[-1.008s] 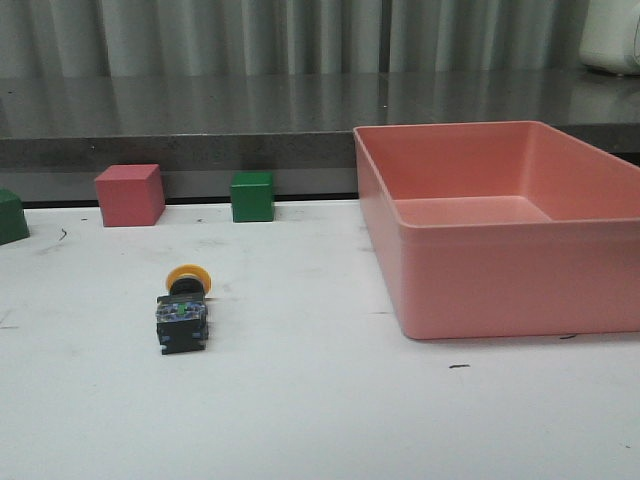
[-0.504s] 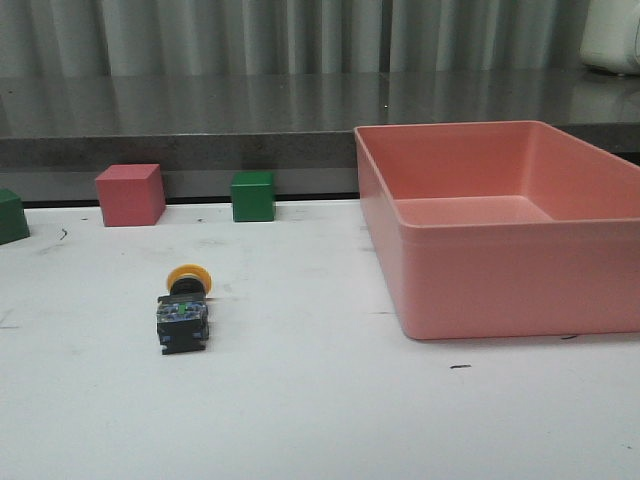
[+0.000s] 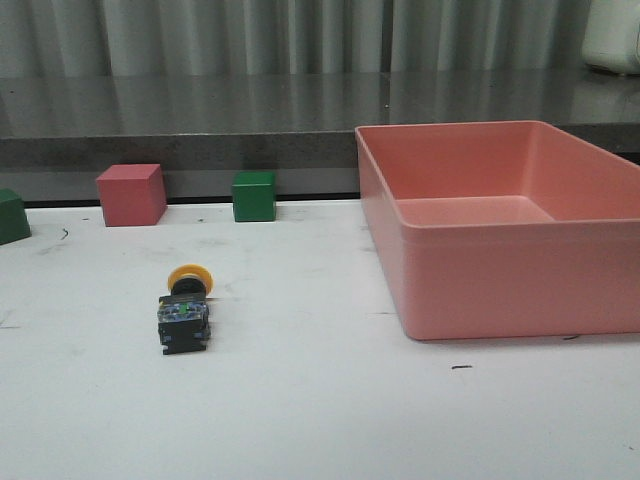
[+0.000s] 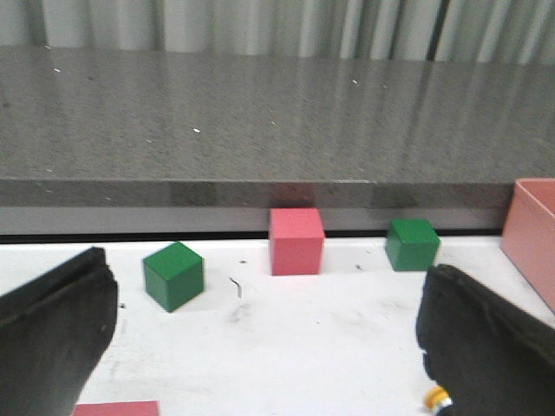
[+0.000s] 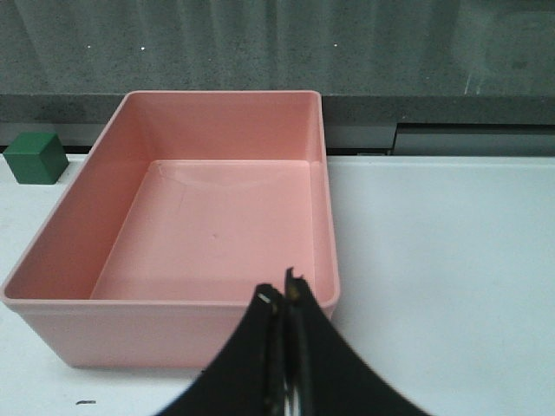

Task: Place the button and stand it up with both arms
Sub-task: 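Raise the right gripper away from the button lying on its side, then lower the open left gripper over the lying button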

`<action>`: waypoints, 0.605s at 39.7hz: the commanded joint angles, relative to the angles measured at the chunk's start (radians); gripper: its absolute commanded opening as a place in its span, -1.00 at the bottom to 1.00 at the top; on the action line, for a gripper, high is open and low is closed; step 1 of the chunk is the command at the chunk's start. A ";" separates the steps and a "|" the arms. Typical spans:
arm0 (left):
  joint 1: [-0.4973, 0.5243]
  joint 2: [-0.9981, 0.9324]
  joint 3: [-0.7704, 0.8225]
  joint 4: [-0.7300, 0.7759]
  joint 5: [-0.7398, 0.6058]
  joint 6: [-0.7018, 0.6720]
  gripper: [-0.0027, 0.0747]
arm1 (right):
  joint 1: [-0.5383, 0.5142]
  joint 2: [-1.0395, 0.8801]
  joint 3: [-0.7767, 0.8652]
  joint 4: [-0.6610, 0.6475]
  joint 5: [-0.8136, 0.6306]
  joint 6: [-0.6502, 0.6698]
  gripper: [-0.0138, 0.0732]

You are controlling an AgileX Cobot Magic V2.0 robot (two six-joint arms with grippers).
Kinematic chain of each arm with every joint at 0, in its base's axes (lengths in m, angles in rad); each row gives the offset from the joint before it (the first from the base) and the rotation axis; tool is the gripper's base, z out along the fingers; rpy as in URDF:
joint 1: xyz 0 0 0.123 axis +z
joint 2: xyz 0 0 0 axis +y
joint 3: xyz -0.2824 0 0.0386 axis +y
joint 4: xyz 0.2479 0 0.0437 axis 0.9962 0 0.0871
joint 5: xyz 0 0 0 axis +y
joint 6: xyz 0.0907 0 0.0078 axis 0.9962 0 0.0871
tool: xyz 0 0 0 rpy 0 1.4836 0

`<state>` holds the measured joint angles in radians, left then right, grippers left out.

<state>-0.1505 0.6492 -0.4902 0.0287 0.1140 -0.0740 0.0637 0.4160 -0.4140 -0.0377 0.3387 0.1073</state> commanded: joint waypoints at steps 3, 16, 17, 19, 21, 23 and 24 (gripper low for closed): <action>-0.140 0.157 -0.106 0.003 -0.050 0.001 0.80 | -0.008 0.003 -0.026 -0.014 -0.086 -0.011 -0.84; -0.327 0.566 -0.405 -0.092 0.311 0.001 0.80 | -0.008 0.003 -0.026 -0.014 -0.086 -0.011 -0.84; -0.327 0.597 -0.435 -0.112 0.343 0.001 0.80 | -0.008 0.003 -0.026 -0.014 -0.086 -0.011 -0.84; -0.327 0.641 -0.476 -0.132 0.390 0.001 0.80 | -0.008 0.003 -0.026 -0.014 -0.086 -0.011 -0.84; -0.327 0.697 -0.521 -0.142 0.447 0.001 0.80 | -0.008 0.003 -0.026 -0.014 -0.086 -0.011 -0.84; -0.327 0.745 -0.570 -0.155 0.494 0.001 0.80 | -0.008 0.003 -0.026 -0.014 -0.086 -0.011 -0.84; -0.327 0.765 -0.588 -0.165 0.513 0.001 0.80 | -0.008 0.003 -0.026 -0.014 -0.086 -0.011 -0.84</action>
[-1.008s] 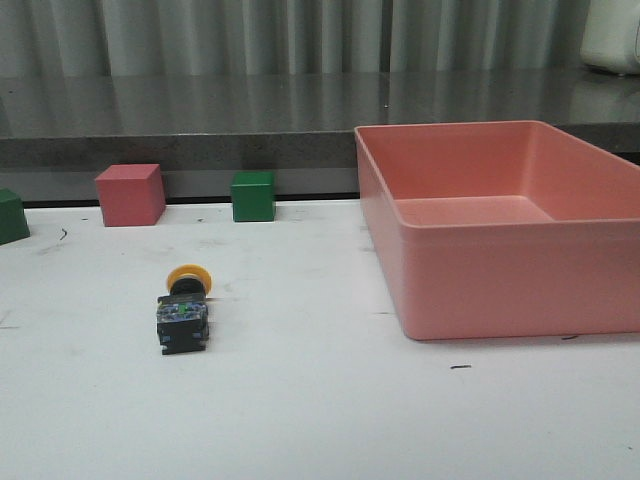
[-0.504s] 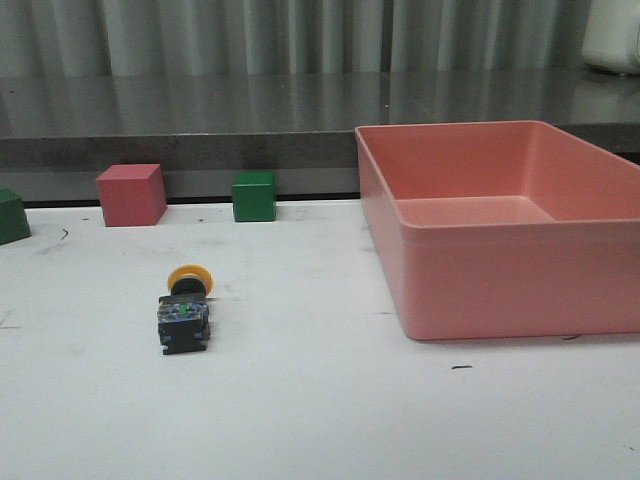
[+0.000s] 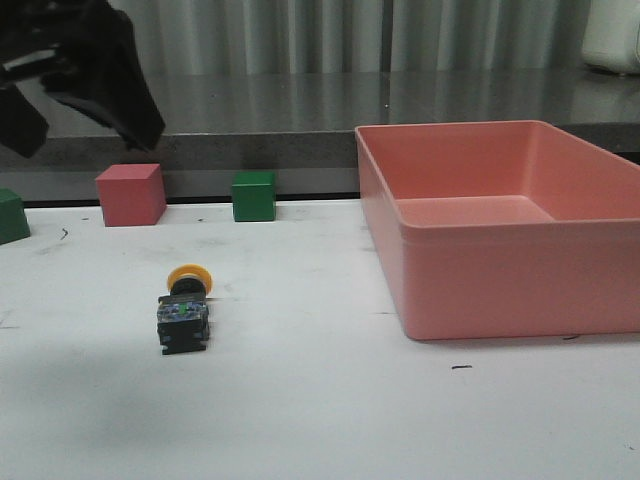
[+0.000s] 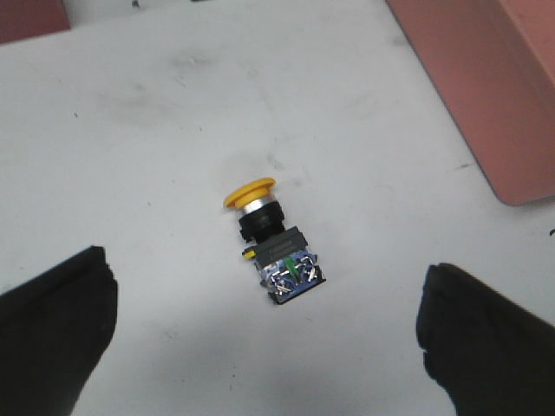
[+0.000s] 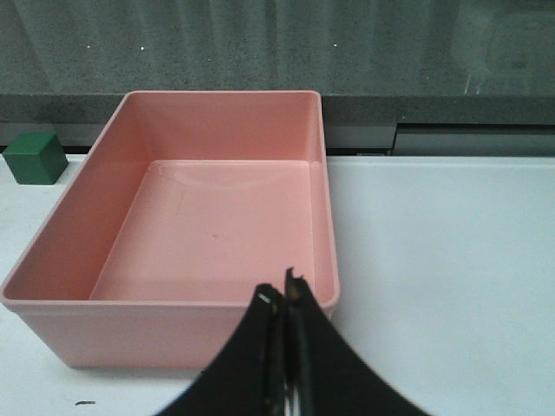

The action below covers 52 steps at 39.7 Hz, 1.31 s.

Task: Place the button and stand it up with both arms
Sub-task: 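Lower the open left gripper over the lying button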

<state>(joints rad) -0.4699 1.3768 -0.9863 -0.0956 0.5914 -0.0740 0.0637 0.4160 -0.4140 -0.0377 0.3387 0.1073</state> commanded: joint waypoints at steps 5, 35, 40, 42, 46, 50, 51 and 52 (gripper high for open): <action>-0.008 0.165 -0.194 -0.084 0.146 -0.014 0.80 | -0.008 0.003 -0.026 -0.014 -0.086 -0.011 -0.84; 0.009 0.667 -0.585 -0.004 0.443 -0.175 0.80 | -0.008 0.003 -0.026 -0.014 -0.086 -0.011 -0.84; 0.009 0.684 -0.586 -0.004 0.441 -0.175 0.80 | -0.008 0.003 -0.026 -0.014 -0.086 -0.011 -0.84; 0.009 0.684 -0.586 -0.004 0.443 -0.175 0.80 | -0.008 0.003 -0.026 -0.014 -0.086 -0.011 -0.84; 0.009 0.684 -0.586 -0.004 0.443 -0.175 0.74 | -0.008 0.003 -0.026 -0.014 -0.086 -0.011 -0.84; 0.009 0.684 -0.586 -0.004 0.443 -0.175 0.46 | -0.008 0.003 -0.026 -0.014 -0.086 -0.011 -0.84; 0.009 0.684 -0.586 -0.004 0.444 -0.175 0.39 | -0.008 0.003 -0.026 -0.014 -0.086 -0.011 -0.84; 0.009 0.684 -0.586 -0.004 0.444 -0.175 0.32 | -0.008 0.003 -0.026 -0.014 -0.086 -0.011 -0.84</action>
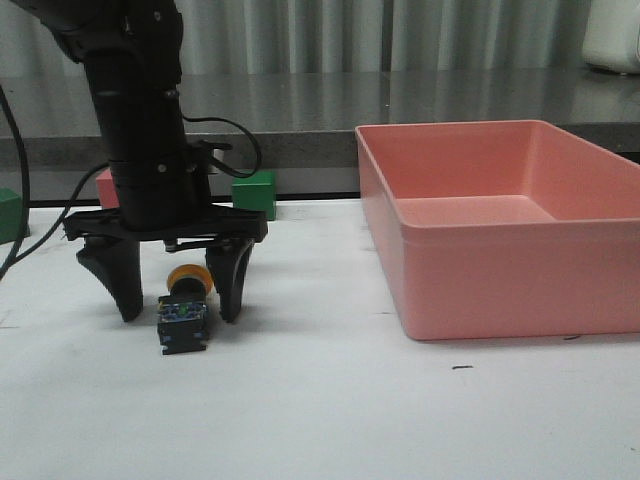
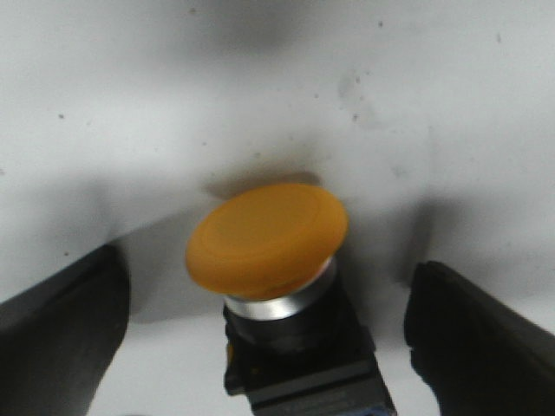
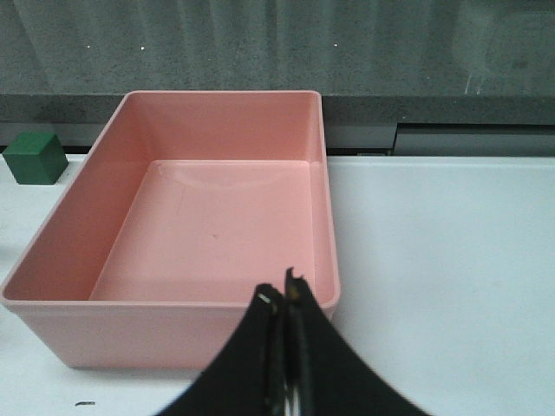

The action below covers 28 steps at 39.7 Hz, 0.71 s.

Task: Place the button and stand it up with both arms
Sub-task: 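Lower the open left gripper over the lying button, then grasp the button with the left gripper and lift it up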

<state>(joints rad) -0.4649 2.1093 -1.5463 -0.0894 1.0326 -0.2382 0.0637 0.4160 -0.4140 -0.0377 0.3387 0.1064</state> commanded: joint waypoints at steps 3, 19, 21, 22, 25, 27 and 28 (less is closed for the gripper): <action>0.004 -0.049 -0.026 -0.010 0.006 -0.011 0.06 | -0.008 0.003 -0.026 -0.014 -0.086 -0.010 -0.84; 0.004 -0.070 -0.026 -0.010 -0.007 -0.011 -0.37 | -0.008 0.003 -0.026 -0.014 -0.086 -0.010 -0.84; 0.004 -0.084 -0.026 -0.008 -0.026 -0.011 -0.37 | -0.008 0.003 -0.026 -0.014 -0.086 -0.010 -0.84; 0.004 -0.097 -0.026 -0.004 -0.039 -0.011 -0.37 | -0.008 0.003 -0.026 -0.014 -0.086 -0.010 -0.84; 0.002 -0.137 -0.026 0.020 -0.083 -0.011 -0.37 | -0.008 0.003 -0.026 -0.014 -0.086 -0.010 -0.84; 0.002 -0.162 -0.026 0.041 -0.108 -0.011 -0.37 | -0.008 0.003 -0.026 -0.014 -0.086 -0.010 -0.84; 0.002 -0.179 -0.022 0.043 -0.120 -0.011 -0.37 | -0.008 0.003 -0.026 -0.014 -0.086 -0.010 -0.84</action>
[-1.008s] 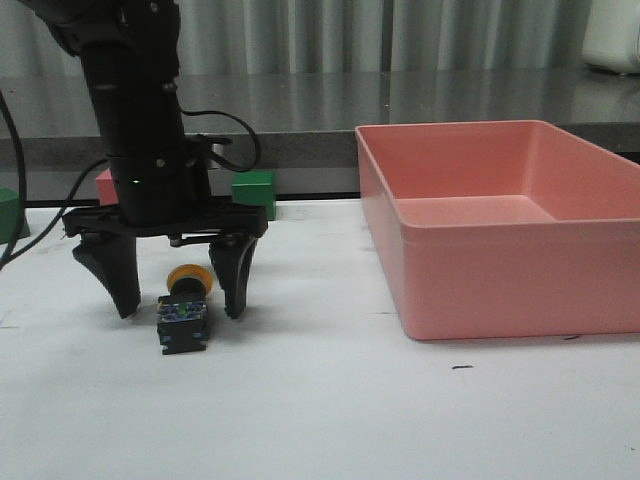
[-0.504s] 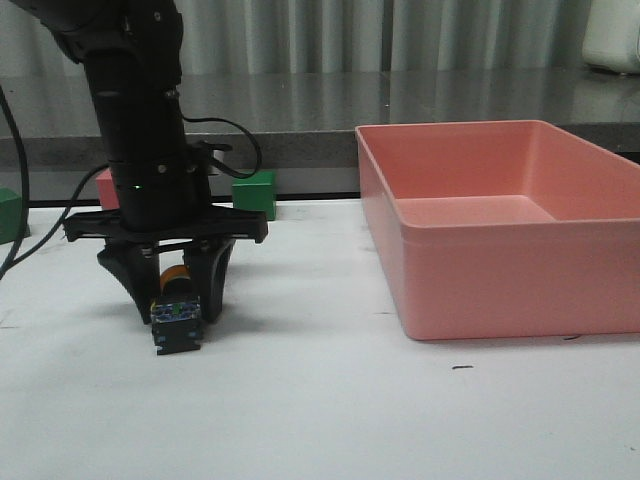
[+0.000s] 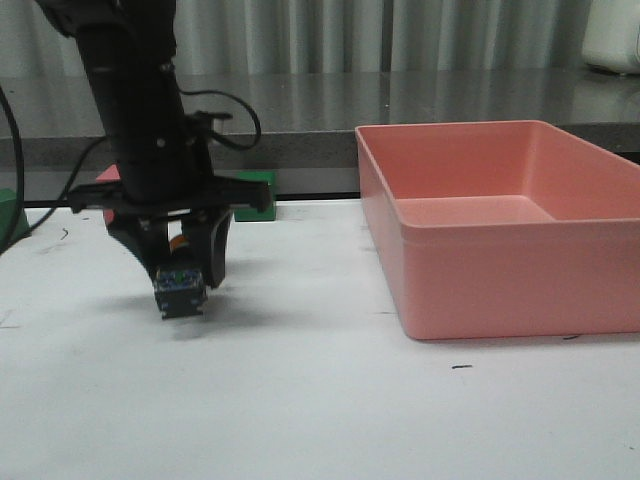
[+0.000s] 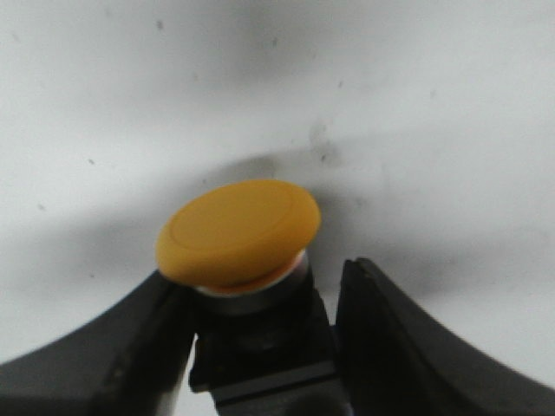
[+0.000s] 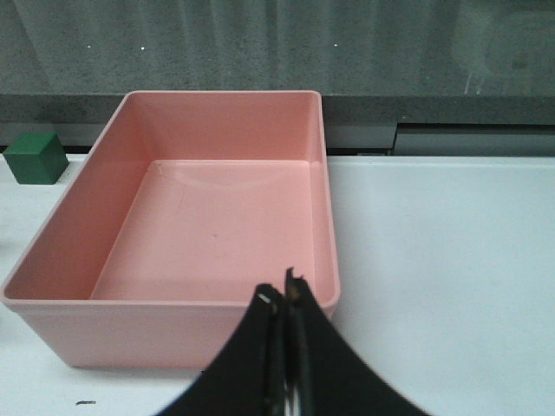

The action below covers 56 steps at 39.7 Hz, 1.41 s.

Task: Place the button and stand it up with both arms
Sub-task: 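Grasp the button with the left gripper and lift it up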

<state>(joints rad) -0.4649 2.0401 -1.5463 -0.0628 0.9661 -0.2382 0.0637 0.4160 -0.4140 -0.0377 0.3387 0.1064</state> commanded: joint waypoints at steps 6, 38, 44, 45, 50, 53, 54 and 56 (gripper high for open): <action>0.002 -0.218 0.041 0.063 -0.162 -0.011 -0.37 | -0.008 0.003 -0.026 -0.014 -0.086 -0.010 -0.84; 0.044 -0.799 0.854 0.394 -1.227 -0.013 -0.37 | -0.008 0.003 -0.026 -0.014 -0.086 -0.010 -0.84; 0.044 -0.794 0.947 0.436 -1.448 -0.013 -0.37 | -0.008 0.003 -0.026 -0.014 -0.086 -0.010 -0.84; 0.044 -0.787 0.957 0.436 -1.489 -0.010 -0.37 | -0.008 0.003 -0.026 -0.014 -0.086 -0.010 -0.84; 0.044 -0.747 0.972 0.410 -1.588 0.067 -0.37 | -0.008 0.003 -0.026 -0.014 -0.086 -0.010 -0.84; 0.044 -0.718 0.972 0.369 -1.634 0.137 -0.37 | -0.008 0.003 -0.026 -0.014 -0.086 -0.010 -0.84; 0.044 -0.709 0.972 0.352 -1.650 0.162 -0.37 | -0.008 0.003 -0.026 -0.014 -0.086 -0.010 -0.84; 0.044 -0.685 0.972 0.322 -1.679 0.198 -0.37 | -0.008 0.003 -0.026 -0.014 -0.086 -0.010 -0.84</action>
<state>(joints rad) -0.4230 1.3504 -0.5527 0.3234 -0.5712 -0.1024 0.0637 0.4160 -0.4135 -0.0377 0.3387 0.1064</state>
